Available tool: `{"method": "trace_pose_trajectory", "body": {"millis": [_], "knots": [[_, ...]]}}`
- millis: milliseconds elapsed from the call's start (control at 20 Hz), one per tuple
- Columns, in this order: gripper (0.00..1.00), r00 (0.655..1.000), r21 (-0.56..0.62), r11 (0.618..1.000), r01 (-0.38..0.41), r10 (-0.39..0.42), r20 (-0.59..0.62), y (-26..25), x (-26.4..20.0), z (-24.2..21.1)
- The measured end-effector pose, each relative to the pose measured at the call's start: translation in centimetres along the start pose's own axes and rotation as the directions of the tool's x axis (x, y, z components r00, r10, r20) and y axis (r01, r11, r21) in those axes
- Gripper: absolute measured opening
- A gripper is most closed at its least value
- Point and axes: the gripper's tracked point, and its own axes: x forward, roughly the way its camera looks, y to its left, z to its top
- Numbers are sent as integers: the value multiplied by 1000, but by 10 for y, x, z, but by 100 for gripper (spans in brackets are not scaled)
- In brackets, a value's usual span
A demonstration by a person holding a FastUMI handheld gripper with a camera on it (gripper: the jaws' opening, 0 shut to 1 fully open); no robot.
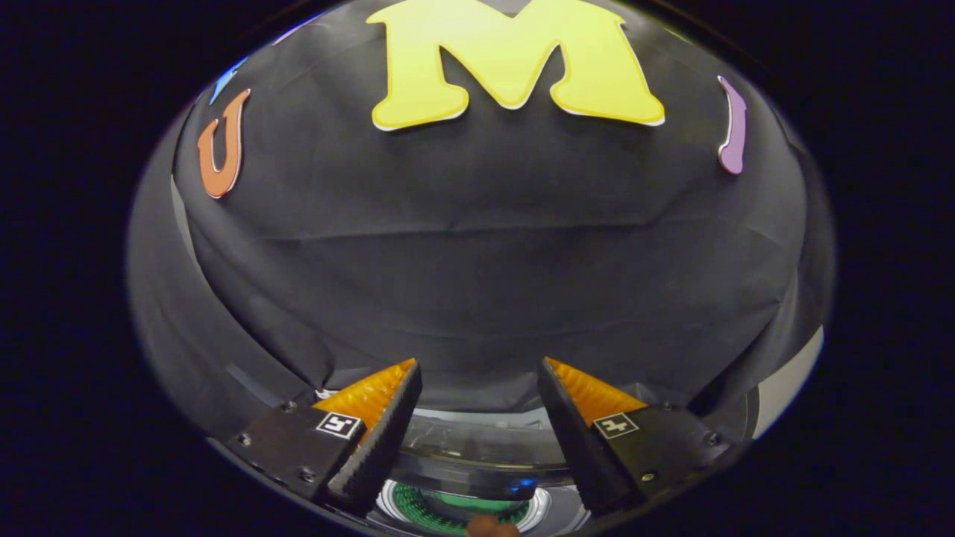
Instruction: Put the clothes into the washing machine and then close the washing machine lid.
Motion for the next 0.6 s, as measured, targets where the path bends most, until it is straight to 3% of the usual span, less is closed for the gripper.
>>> {"method": "trace_pose_trajectory", "body": {"millis": [600], "knots": [[98, 998, -11, 1000, 7, -6, 55, 1, 0, 2]]}}
